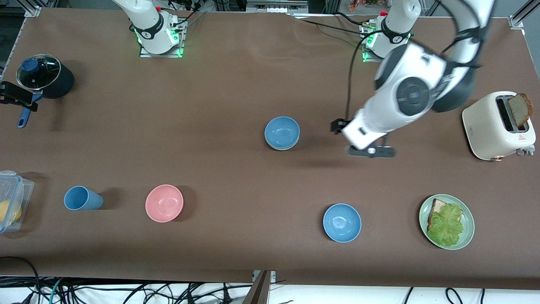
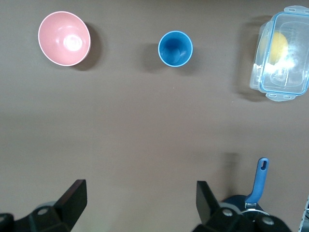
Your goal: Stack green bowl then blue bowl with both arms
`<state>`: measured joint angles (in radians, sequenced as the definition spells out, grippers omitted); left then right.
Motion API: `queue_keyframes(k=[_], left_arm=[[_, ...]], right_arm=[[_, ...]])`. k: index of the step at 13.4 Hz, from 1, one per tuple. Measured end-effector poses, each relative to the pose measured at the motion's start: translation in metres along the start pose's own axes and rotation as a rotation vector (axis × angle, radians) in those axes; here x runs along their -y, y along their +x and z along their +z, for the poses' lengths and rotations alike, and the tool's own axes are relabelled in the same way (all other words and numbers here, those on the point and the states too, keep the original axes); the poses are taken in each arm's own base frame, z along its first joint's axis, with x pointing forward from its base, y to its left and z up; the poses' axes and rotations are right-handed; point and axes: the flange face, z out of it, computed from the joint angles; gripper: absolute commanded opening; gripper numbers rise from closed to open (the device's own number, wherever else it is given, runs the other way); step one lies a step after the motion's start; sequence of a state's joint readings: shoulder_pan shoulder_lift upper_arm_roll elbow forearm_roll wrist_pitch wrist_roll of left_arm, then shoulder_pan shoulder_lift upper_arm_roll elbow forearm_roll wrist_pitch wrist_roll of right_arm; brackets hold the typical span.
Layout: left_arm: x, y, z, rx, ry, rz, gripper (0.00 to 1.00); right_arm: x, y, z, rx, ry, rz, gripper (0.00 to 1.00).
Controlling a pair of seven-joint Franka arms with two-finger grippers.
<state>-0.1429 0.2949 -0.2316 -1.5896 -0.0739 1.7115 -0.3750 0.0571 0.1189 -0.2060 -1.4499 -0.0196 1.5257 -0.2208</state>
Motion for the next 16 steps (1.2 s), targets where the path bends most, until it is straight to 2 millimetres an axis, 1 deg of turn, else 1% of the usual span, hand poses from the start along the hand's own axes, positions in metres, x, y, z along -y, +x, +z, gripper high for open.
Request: queue_keyframes(k=[2,3,5,6,7,8,9,10,11,13,16], left_arm=[[0.045,0.001,-0.048,-0.022,-0.011,-0.022,1.00],[0.069,0.002,-0.069,-0.039,-0.020,-0.030,1.00],[0.127,0.005,-0.105,-0.088,-0.036,-0.063,1.00],[0.155,0.002,-0.120,-0.114,-0.033,-0.077,1.00],[0.176,-0.004,-0.132,-0.138,-0.027,-0.087,1.00],[0.194,-0.011,-0.144,-0.165,-0.019,-0.103,1.00],[0.208,-0.018,-0.149,-0.182,-0.012,-0.105,1.00],[0.218,-0.023,-0.144,-0.182,-0.008,-0.087,1.00],[0.222,-0.027,-0.135,-0.181,-0.006,-0.064,1.00],[0.210,-0.034,-0.124,-0.180,0.017,-0.028,1.00],[0.187,-0.041,-0.126,-0.192,0.075,0.021,1.00]], right_arm=[[0.000,0.000,0.000,0.000,0.000,0.000,1.00],[0.000,0.000,0.000,0.000,0.000,0.000,1.00],[0.000,0.000,0.000,0.000,0.000,0.000,1.00],[0.000,0.000,0.000,0.000,0.000,0.001,1.00],[0.000,0.000,0.000,0.000,0.000,0.000,1.00],[0.000,0.000,0.000,0.000,0.000,0.001,1.00],[0.000,0.000,0.000,0.000,0.000,0.000,1.00],[0.000,0.000,0.000,0.000,0.000,0.001,1.00],[0.000,0.000,0.000,0.000,0.000,0.001,1.00],[0.000,0.000,0.000,0.000,0.000,0.000,1.00],[0.000,0.000,0.000,0.000,0.000,0.000,1.00]])
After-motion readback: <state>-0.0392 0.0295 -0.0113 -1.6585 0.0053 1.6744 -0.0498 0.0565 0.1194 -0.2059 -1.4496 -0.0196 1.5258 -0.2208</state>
